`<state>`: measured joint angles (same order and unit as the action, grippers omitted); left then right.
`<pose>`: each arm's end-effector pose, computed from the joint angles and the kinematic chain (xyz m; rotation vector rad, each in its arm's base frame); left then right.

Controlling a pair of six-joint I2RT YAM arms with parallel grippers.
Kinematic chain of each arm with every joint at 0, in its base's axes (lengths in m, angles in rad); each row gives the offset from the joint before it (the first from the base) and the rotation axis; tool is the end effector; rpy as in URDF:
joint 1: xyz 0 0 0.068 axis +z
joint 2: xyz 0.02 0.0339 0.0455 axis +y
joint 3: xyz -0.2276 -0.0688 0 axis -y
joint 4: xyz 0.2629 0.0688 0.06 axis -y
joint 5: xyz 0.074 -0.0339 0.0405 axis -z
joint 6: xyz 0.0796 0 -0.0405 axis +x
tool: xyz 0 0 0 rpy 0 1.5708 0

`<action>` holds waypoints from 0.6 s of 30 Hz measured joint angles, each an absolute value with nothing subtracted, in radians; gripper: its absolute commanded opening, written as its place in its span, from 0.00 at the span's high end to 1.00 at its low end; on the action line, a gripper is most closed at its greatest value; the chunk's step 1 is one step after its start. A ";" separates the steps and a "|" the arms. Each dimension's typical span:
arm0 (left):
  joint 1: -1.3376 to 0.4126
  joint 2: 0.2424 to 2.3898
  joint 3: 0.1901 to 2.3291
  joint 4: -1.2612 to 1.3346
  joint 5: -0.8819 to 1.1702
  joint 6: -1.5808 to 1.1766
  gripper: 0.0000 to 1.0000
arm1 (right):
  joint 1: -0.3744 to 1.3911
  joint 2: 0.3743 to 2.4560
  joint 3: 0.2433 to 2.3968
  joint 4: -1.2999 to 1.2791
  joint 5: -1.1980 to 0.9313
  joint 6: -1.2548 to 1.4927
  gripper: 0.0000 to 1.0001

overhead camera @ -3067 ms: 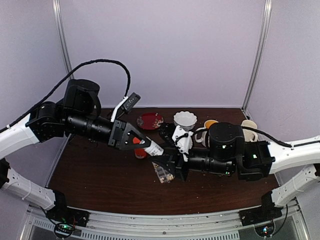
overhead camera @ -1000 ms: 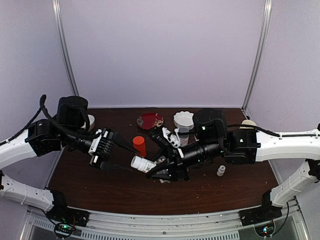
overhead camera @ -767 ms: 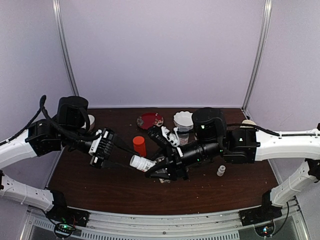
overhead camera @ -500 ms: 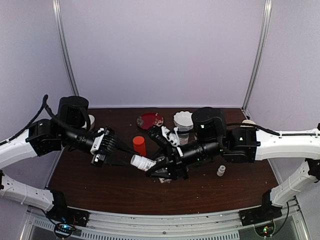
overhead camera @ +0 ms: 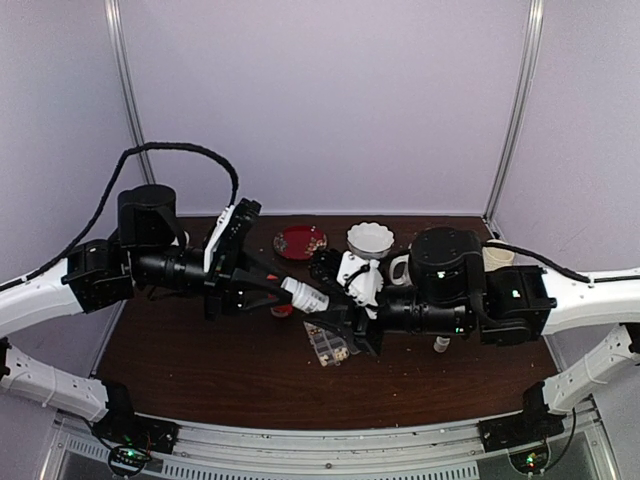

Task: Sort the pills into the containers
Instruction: Unscrew the lid of the pill bottle from the pill bottle.

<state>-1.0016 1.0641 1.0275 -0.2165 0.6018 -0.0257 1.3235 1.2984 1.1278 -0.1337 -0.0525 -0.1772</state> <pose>0.1289 -0.2851 0.3279 1.3047 1.4763 -1.2466 0.0876 0.3641 0.3012 -1.3650 1.4087 0.8240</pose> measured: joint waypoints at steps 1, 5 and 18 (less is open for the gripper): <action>-1.003 1.068 1.029 -0.199 0.585 -0.096 1.00 | 1.335 1.293 1.120 -0.118 -0.004 -0.193 0.96; -1.004 1.082 1.045 -0.175 0.508 -0.349 1.00 | 1.366 1.294 1.113 -0.085 0.161 -0.250 0.97; -1.011 1.144 1.100 -0.234 0.410 -1.068 1.00 | 1.454 1.334 1.070 0.004 0.538 -0.406 1.00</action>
<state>-1.0107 1.1442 1.0996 -0.2344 0.4099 -1.0683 1.4544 1.3342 1.0702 0.0044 0.5381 -0.4057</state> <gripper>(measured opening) 0.263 0.324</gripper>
